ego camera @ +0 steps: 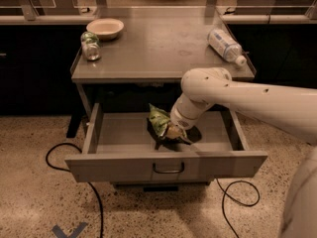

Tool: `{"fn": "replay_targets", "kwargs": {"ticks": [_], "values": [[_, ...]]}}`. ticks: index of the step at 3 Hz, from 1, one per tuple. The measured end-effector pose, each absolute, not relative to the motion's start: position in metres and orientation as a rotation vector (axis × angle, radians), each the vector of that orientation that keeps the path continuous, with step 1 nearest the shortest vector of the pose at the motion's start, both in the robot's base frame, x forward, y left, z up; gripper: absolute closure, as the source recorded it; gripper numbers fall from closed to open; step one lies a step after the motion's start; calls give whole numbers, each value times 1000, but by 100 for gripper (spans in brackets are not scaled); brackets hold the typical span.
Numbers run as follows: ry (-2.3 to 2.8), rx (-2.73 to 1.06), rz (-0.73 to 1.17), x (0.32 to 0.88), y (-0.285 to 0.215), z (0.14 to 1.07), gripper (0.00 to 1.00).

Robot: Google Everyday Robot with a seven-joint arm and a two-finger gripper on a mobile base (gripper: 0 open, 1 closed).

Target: Pick green jalapeno chip bag from top drawer and place on counter

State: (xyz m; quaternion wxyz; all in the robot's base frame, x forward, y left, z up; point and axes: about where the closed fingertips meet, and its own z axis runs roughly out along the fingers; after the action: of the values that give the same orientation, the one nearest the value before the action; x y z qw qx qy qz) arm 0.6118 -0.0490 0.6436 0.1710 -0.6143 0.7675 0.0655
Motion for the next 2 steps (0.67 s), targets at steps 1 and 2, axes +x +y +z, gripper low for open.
{"fn": "replay_targets", "kwargs": {"ticks": [1, 2], "values": [[2125, -1808, 43, 603, -44, 696, 100], [2045, -1826, -128, 595, -43, 769, 100]]}}
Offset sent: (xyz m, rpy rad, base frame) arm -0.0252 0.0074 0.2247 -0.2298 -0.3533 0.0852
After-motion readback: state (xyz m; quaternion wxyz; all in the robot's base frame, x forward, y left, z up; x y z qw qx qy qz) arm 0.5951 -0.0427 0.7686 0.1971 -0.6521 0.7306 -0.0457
